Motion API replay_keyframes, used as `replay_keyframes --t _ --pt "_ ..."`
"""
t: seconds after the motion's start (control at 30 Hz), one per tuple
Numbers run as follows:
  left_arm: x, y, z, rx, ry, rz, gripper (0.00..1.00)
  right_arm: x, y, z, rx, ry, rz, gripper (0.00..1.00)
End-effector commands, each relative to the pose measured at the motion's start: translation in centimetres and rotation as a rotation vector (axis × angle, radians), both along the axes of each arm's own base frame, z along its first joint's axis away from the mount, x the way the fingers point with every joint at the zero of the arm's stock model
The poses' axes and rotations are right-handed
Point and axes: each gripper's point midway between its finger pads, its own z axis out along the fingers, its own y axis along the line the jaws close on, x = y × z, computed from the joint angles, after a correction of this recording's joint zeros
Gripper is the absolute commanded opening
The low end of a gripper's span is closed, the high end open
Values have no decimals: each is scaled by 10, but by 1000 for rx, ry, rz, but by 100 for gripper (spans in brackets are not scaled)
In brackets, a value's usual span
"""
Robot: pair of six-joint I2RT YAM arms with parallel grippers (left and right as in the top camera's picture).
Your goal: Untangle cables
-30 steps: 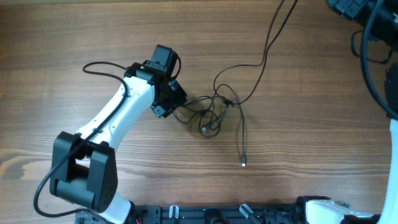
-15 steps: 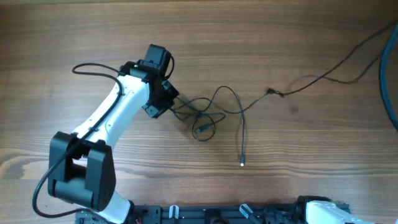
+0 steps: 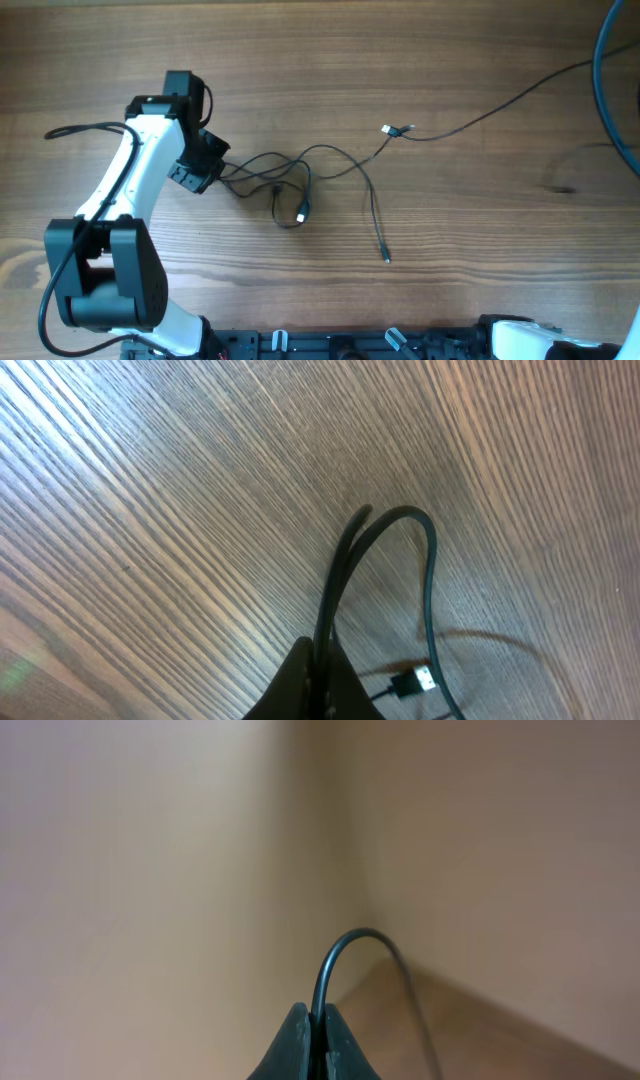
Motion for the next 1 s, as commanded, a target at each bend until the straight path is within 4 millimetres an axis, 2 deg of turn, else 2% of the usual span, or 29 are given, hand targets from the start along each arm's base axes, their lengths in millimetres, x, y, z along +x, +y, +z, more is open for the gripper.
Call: replay_keyframes --t 0.0,0.07,0.1,0.17,0.23,0.3,0.4,0.47,0.5,0.57,0.63,0.67,0.77,0.87,0.97 --pt "-2 -4 -3 -41 14 -40 4 32 51 -12 27 44 334 5" --pt "-5 -1 -3 -42 24 -24 4 14 13 -23 206 -25 55 4" --pt "-5 -1 -3 -44 25 -21 4 13 12 -21 195 -28 52 4" --pt "-4 -10 -2 -83 20 -40 4 20 28 -17 166 -11 165 5" --pt "7 -52 4 -255 -50 -200 4 29 53 -16 180 -8 315 4" --pt "8 -92 12 -366 -95 -330 4 34 74 -12 201 -20 442 4" --pt "2 -141 14 -388 -123 -479 4 37 102 -7 227 -33 604 4" --pt "-4 -173 16 -398 -151 -576 4 37 110 -10 262 -25 643 4" --pt "-6 -182 16 -401 -154 -581 4 37 111 -11 265 -20 650 4" --pt "-7 -189 17 -401 -159 -574 6 37 116 -14 275 -8 679 4" --pt "-6 -189 16 -396 -166 -578 28 36 122 -15 283 -2 713 4" --pt "-4 -186 15 -374 -172 -591 36 37 127 -16 288 3 736 4" --pt "-5 -184 15 -369 -178 -642 54 41 126 -19 294 13 734 4" --pt "1 -182 23 -355 -217 -747 61 51 132 -31 316 48 768 4" --pt "17 -174 62 -343 -270 -747 63 61 151 -45 361 94 873 4"
